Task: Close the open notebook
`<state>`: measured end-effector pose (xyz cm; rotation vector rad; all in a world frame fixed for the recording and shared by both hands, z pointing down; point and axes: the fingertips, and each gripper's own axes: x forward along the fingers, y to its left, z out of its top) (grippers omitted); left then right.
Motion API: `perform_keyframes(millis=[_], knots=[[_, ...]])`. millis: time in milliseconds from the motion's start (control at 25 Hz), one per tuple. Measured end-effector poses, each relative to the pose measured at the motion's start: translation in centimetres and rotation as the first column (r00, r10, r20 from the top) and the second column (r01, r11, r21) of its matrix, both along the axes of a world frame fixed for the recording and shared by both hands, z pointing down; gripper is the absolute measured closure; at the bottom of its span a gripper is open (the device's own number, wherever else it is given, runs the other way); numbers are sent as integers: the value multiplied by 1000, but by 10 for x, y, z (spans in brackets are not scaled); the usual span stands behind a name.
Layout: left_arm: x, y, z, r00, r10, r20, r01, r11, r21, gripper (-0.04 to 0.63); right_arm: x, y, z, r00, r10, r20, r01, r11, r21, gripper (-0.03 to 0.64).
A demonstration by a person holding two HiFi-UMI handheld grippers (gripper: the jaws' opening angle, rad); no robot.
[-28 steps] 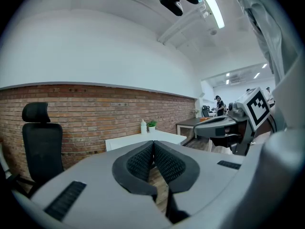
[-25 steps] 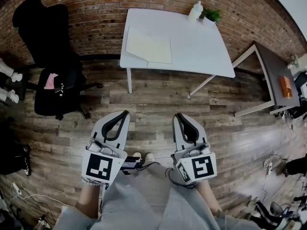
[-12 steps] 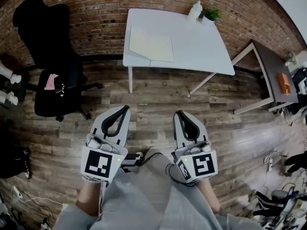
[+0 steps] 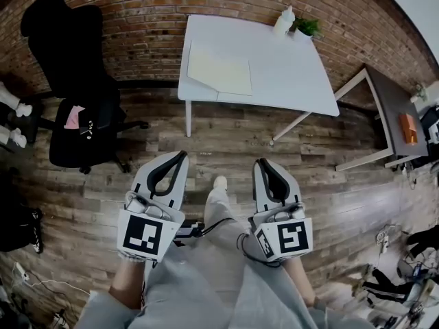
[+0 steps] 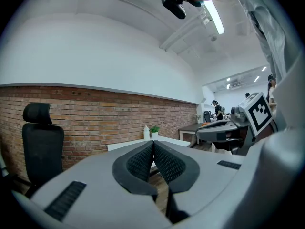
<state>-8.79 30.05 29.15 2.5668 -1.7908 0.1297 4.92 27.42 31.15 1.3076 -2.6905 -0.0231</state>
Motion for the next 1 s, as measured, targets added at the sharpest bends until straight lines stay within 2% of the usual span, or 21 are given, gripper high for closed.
perform_keyframes(millis=[360, 1000], knots=[[18, -73, 5, 1000, -8, 9, 8, 1000, -14, 577, 5, -77, 5, 999, -37, -8, 37, 999, 19, 561], [36, -246, 6, 993, -117, 6, 117, 991, -67, 577, 18, -264, 18, 987, -160, 12, 160, 986, -36, 561]])
